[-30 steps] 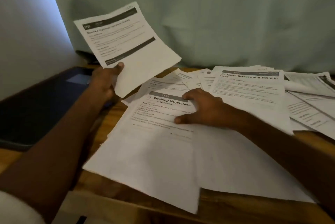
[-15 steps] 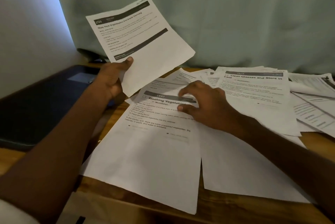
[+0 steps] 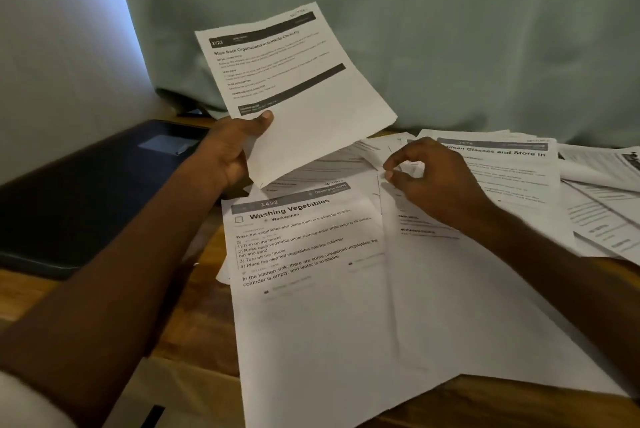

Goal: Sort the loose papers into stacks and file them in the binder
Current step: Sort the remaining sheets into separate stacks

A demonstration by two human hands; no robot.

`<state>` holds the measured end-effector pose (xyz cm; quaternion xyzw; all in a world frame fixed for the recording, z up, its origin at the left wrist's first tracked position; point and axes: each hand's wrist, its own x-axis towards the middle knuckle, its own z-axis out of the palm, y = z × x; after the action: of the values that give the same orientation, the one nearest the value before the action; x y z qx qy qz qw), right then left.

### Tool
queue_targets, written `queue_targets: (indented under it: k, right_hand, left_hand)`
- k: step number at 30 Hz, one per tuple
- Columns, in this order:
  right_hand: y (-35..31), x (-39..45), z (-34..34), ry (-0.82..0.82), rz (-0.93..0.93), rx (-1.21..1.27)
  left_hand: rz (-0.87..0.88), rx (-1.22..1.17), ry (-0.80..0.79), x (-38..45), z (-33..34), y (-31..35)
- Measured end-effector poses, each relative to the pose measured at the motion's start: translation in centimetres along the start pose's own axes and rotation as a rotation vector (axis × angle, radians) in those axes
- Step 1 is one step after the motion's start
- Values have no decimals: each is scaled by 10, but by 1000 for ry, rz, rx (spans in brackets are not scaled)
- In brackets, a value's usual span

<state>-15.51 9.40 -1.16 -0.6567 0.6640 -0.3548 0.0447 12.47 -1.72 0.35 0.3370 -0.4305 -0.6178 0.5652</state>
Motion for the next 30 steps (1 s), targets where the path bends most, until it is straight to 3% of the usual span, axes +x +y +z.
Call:
queue_targets:
  k: [6,10,15,17,23,30]
  right_hand:
    - [-15,-6,7,-165,-23,-90]
    - [-25,-21,15,-369,-43,-435]
    - [-40,-11,28,-326,53,-436]
    - [-37,-3,32,-274,107,-289]
    - [-17,9,0,34,290,775]
    - [16,20,-34,209,386,1131]
  left_hand:
    - [-18,-40,13,2,-4,0]
    - [15,-29,19,3,-2,-1]
    - [45,-43,-60,4,-9,2]
    - [69,-32,-92,3,-12,4]
    - [134,-47,-207,2,-17,11]
    - [21,45,-321,-10,0,9]
